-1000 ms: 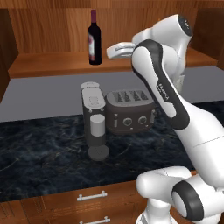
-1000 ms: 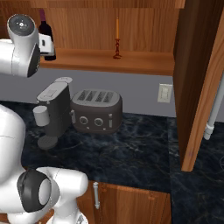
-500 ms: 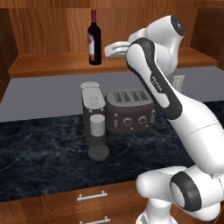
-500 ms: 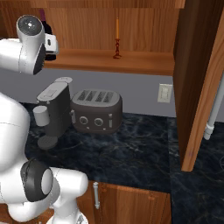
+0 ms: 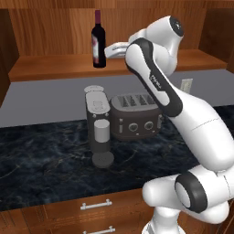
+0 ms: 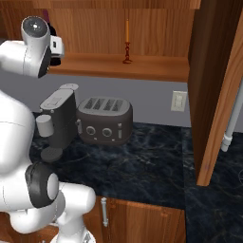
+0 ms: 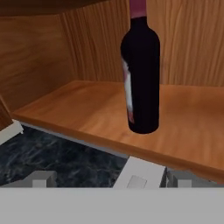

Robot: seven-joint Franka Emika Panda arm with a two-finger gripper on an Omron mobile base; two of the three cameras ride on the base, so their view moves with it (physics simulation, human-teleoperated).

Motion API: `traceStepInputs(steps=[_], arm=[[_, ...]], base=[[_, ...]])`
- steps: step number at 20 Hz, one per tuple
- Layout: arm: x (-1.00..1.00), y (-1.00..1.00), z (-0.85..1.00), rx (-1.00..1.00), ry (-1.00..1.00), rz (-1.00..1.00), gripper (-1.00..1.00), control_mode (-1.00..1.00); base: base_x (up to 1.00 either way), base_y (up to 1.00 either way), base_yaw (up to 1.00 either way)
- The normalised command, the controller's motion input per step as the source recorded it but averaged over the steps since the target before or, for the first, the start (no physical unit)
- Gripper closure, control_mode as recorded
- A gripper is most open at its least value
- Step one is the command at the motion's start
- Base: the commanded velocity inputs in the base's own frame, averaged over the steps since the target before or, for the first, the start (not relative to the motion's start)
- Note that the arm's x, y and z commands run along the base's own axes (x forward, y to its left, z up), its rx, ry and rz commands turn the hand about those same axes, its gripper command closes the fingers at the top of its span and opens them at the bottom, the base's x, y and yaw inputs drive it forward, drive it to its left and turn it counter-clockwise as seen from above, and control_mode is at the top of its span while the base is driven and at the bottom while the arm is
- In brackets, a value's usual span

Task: Get the candle and the wine from the cabinet and move them to the dining counter.

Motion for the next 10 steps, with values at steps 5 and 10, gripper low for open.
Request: traceStepInputs(steps=[5,10], arm=[[0.24,0.03,-0.01,0.0,0.0,0.0,-1.0,-1.0],[0.24,0.0,-0.02,-0.01,0.0,0.0,-1.0,-1.0]], base=[[0.0,0.0,0.0],[0.0,0.0,0.0]])
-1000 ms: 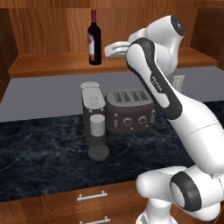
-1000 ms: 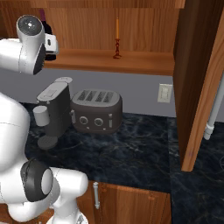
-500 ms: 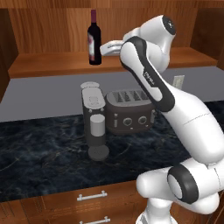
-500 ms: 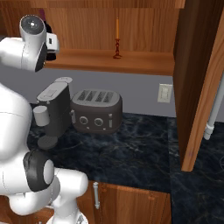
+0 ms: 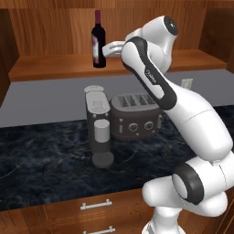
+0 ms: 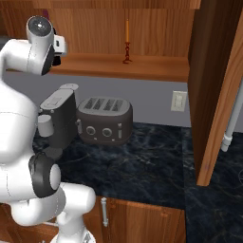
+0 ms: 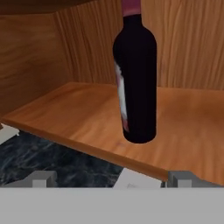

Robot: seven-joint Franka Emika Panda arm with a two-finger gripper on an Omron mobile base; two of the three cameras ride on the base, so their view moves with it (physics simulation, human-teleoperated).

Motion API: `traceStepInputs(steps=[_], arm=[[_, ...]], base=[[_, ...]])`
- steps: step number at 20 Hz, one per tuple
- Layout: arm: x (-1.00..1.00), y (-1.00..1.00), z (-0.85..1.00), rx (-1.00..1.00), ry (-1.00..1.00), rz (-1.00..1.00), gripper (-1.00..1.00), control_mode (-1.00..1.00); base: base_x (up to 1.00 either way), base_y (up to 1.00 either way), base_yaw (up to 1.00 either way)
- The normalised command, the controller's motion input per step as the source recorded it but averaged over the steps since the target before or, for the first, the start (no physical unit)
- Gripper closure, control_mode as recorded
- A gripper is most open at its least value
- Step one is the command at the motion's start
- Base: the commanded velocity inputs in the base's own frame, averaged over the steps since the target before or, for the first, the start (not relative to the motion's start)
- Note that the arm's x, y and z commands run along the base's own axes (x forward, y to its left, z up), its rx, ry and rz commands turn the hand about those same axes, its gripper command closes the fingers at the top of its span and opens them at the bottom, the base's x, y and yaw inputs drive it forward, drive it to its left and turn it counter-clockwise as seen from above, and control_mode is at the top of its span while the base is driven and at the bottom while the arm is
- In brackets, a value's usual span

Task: Get the candle and the wine from the cabinet and move them to the dining counter.

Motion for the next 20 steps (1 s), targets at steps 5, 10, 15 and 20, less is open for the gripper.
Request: traceStepInputs(steps=[5,10,15,20], arm=[[0.17,0.03,-0.04,0.0,0.0,0.0,-1.0,-1.0],[0.11,0.14,-0.15,0.0,0.0,0.0,-1.0,-1.0],[0.24,0.03,-0.12,0.0,0.0,0.0,-1.0,-1.0],[0.24,0.0,-0.06,0.0,0.0,0.0,-1.0,-1.0]], base=[[0.0,0.0,0.0],[0.0,0.0,0.0],[0.0,0.0,0.0],[0.0,0.0,0.0]])
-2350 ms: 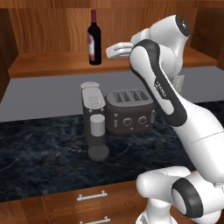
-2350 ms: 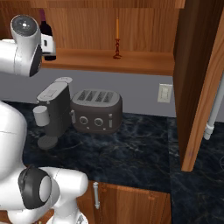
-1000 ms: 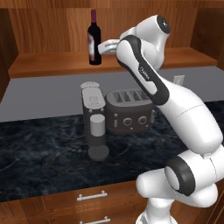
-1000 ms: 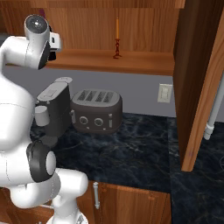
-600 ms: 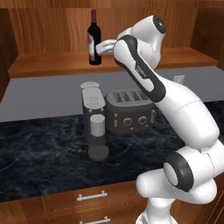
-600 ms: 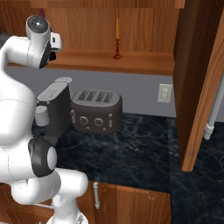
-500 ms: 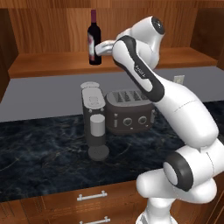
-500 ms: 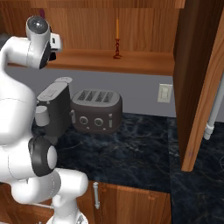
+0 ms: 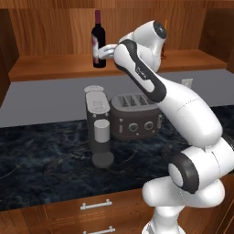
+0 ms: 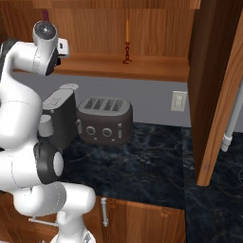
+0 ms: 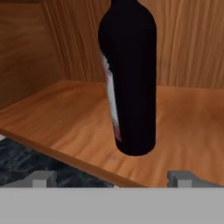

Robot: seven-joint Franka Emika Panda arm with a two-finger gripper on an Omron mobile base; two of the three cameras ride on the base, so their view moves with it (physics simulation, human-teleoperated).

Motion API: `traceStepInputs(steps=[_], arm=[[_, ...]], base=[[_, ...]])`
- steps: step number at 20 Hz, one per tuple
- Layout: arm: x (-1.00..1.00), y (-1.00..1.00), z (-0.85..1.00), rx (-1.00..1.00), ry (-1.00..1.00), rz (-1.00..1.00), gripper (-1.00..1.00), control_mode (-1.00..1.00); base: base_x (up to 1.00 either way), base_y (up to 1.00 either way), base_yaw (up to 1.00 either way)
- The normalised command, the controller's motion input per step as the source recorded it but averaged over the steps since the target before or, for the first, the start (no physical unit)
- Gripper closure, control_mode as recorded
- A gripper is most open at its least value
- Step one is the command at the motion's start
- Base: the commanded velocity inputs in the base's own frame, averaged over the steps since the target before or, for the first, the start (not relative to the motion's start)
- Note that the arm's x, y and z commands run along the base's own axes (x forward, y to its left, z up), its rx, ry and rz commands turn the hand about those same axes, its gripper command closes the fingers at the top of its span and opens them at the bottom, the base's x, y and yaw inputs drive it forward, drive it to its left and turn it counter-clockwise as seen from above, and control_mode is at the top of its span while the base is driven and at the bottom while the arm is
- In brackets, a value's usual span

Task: Get the candle and the wine from the cabinet and move them to the dining counter.

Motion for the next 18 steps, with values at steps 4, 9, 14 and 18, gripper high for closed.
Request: traceStepInputs(steps=[4,9,14,18], arm=[[0.23,0.02,-0.07,0.0,0.0,0.0,-1.0,-1.0],[0.2,0.08,-0.08,0.0,0.0,0.0,-1.0,-1.0],[0.24,0.05,-0.08,0.0,0.0,0.0,-1.0,-1.0],[0.26,0.03,-0.03,0.0,0.0,0.0,-1.0,-1.0]], base=[[0.0,0.0,0.0],[0.0,0.0,0.0],[0.0,0.0,0.0],[0.0,0.0,0.0]])
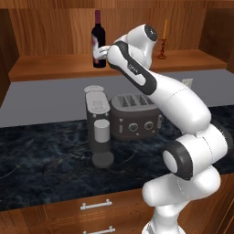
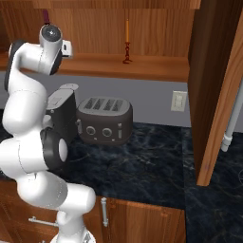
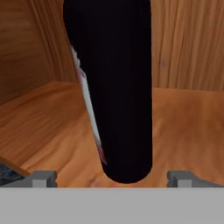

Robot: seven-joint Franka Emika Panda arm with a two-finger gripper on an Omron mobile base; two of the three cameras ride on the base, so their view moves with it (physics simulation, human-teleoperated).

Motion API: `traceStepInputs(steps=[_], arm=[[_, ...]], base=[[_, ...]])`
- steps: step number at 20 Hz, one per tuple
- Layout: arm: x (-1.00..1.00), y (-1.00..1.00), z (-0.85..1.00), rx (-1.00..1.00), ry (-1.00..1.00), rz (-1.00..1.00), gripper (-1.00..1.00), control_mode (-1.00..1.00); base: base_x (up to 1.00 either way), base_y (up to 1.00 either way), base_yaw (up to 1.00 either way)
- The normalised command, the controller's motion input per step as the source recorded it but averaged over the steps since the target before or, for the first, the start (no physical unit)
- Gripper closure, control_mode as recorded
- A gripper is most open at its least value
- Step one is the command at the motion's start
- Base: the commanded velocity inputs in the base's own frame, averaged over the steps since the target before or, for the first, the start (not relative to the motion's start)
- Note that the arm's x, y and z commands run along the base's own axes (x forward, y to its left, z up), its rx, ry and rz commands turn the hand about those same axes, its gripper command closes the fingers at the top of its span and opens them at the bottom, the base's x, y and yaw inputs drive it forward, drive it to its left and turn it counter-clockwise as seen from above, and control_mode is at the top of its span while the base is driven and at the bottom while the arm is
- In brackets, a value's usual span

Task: Get the candle and the wine from the cabinet and move them to the dining counter.

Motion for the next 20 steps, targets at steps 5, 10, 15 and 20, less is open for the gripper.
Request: traceStepInputs(steps=[5,10,15,20], arm=[[0.23,0.03,-0.01,0.0,0.0,0.0,-1.0,-1.0],[0.12,0.13,0.0,0.0,0.0,0.0,-1.0,-1.0],[0.12,0.15,0.0,0.0,0.0,0.0,-1.0,-1.0],[0.16,0.09,0.0,0.0,0.0,0.0,-1.0,-1.0]], base=[[0.0,0.0,0.0],[0.0,0.0,0.0],[0.0,0.0,0.0],[0.0,0.0,0.0]])
